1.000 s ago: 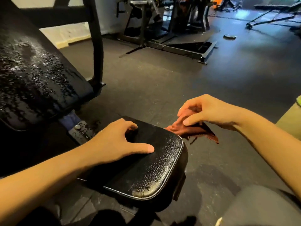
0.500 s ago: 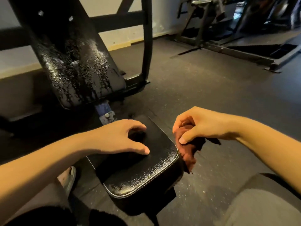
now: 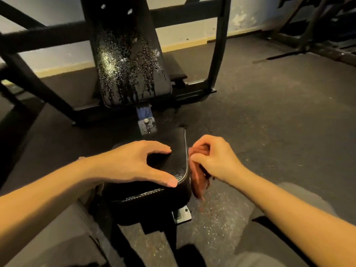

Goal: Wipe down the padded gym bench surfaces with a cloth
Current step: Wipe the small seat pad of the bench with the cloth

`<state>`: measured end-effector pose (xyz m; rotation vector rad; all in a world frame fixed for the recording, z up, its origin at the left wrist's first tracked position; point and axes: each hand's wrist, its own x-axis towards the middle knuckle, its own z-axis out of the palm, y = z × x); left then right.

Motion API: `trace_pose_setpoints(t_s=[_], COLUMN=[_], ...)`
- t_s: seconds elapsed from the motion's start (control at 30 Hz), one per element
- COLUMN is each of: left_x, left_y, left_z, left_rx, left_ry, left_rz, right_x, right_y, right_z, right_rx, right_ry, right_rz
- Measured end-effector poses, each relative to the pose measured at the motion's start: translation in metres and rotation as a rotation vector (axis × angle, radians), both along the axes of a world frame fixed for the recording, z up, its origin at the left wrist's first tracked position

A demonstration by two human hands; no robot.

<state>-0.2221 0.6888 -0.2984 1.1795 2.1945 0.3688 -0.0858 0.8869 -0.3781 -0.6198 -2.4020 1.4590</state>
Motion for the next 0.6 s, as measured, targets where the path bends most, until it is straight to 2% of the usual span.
trace_pose_setpoints(t_s=[0.07,0.13,0.3,0.4,0.53,0.6], left_x=[0.002,0.004,0.011,0.010,0.007,0.006], left_y=[0.000,0.001,0.002,0.002,0.004,0.004], left_z=[0.002,0.004,0.005,0.003,0.005,0.004], left_rx=[-0.021,-0.043,-0.017,-0.010,-0.040,-0.033], left_ry=[-0.005,0.009,0.030,0.027,0.045,0.050], left_rz=[0.012,0.000,0.037,0.011,-0.010,-0.016], right_x=[-0.019,-0.018,0.055,0.045,-0.013,-0.008], right_y=[0.009,0.009,-0.021,-0.026,-0.002,-0.005], right_z=[-0.011,-0.012,0.016,0.014,-0.003,-0.005], right_rx=[-0.015,-0.071,-0.131,-0.072,-0.010,-0.019], right_ry=[-0.070,-0.057,0.130,0.157,0.030,0.024], right_rz=[-0.044,-0.045,0.184,0.081,-0.046,-0.057])
